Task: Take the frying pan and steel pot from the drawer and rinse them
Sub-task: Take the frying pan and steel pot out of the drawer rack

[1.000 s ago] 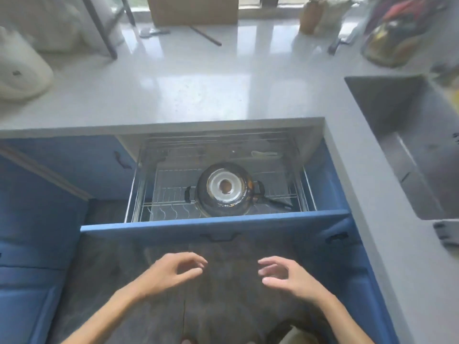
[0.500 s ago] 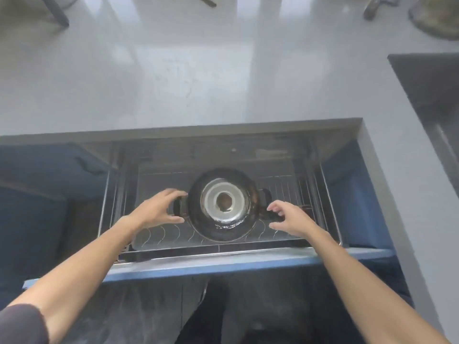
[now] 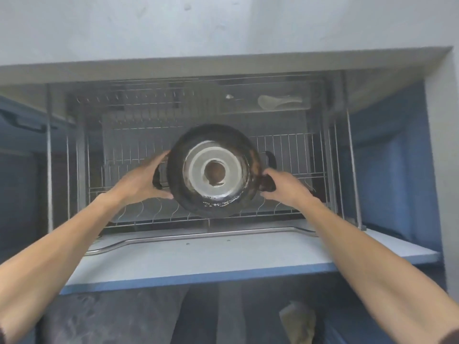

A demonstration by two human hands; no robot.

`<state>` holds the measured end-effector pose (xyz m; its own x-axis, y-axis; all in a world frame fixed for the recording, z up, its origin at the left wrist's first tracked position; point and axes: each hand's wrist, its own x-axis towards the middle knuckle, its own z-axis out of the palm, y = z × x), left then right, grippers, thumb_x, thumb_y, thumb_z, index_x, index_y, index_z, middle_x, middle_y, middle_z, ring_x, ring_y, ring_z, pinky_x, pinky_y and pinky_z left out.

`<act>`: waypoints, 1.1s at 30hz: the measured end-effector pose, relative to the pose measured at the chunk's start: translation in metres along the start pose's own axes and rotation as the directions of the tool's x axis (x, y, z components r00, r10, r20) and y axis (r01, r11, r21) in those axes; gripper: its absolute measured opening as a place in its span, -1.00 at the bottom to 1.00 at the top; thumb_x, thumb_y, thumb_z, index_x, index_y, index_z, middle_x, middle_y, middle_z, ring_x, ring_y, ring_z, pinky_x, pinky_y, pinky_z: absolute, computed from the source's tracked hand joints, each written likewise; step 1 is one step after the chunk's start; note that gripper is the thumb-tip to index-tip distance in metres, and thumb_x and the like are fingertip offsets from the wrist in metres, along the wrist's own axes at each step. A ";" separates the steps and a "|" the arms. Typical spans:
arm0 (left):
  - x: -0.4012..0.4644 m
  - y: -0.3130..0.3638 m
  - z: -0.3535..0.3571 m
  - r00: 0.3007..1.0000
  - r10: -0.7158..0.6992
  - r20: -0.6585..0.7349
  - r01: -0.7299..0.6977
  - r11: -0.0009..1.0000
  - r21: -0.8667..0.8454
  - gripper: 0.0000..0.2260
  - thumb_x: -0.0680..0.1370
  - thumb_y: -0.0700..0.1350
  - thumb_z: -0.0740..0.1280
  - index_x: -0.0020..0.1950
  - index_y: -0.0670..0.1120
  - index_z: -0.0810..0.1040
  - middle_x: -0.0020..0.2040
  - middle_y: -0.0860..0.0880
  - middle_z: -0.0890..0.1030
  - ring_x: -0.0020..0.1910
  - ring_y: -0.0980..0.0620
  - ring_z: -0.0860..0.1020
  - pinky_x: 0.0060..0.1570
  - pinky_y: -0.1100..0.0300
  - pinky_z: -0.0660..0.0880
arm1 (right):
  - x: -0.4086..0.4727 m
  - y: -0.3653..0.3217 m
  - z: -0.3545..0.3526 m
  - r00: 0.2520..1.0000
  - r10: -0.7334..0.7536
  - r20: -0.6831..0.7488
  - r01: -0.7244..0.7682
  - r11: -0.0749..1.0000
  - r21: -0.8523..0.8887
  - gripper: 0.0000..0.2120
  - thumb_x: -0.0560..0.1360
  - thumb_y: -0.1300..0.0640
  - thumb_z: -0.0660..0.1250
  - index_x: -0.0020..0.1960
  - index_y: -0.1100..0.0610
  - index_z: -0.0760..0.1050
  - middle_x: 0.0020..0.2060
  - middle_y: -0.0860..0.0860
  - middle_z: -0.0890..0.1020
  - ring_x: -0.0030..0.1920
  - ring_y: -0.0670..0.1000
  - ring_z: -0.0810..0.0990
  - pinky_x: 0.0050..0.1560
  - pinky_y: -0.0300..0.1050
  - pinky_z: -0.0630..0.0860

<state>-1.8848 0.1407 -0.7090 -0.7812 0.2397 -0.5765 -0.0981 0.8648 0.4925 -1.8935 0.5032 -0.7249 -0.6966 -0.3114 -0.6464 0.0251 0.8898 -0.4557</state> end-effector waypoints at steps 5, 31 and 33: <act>-0.010 0.003 0.003 0.998 0.033 -0.047 -0.032 0.999 0.035 0.05 0.18 0.15 0.58 0.36 0.43 -0.13 0.53 0.02 0.21 0.44 -0.10 0.30 0.33 -0.10 0.34 | -0.008 0.003 -0.009 0.998 -0.057 -0.026 0.060 0.989 0.132 -0.63 0.36 0.15 0.47 0.10 0.08 0.43 0.01 0.03 0.63 -0.05 0.02 0.59 -0.05 -0.13 0.48; -0.170 0.074 -0.239 0.669 -0.035 -0.743 -0.166 0.967 -0.195 -0.63 0.55 0.11 0.22 -0.46 0.08 0.38 -0.50 0.13 0.40 -0.49 0.21 0.30 -0.42 0.24 0.22 | -0.108 -0.215 -0.278 0.905 -0.338 0.257 0.377 0.919 -0.119 -0.55 0.41 -0.09 0.41 0.23 -0.22 0.32 0.06 -0.21 0.58 0.00 -0.09 0.58 -0.07 -0.38 0.41; -0.158 0.062 -0.270 0.712 -0.164 -0.682 -0.054 0.957 -0.286 -0.62 0.55 0.09 0.27 -0.40 -0.08 0.56 -0.44 0.03 0.54 -0.41 0.18 0.42 -0.34 0.18 0.35 | -0.083 -0.240 -0.292 0.902 -0.425 0.081 0.428 0.853 -0.298 -0.58 0.41 -0.08 0.39 0.15 -0.27 0.26 -0.07 -0.15 0.64 -0.11 0.01 0.56 -0.11 -0.19 0.43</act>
<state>-1.9335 0.0376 -0.4110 -0.9611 -0.2721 -0.0465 -0.2282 0.6884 0.6885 -2.0515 0.4127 -0.3834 -0.5809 -0.6855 -0.4388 -0.4904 0.7251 -0.4835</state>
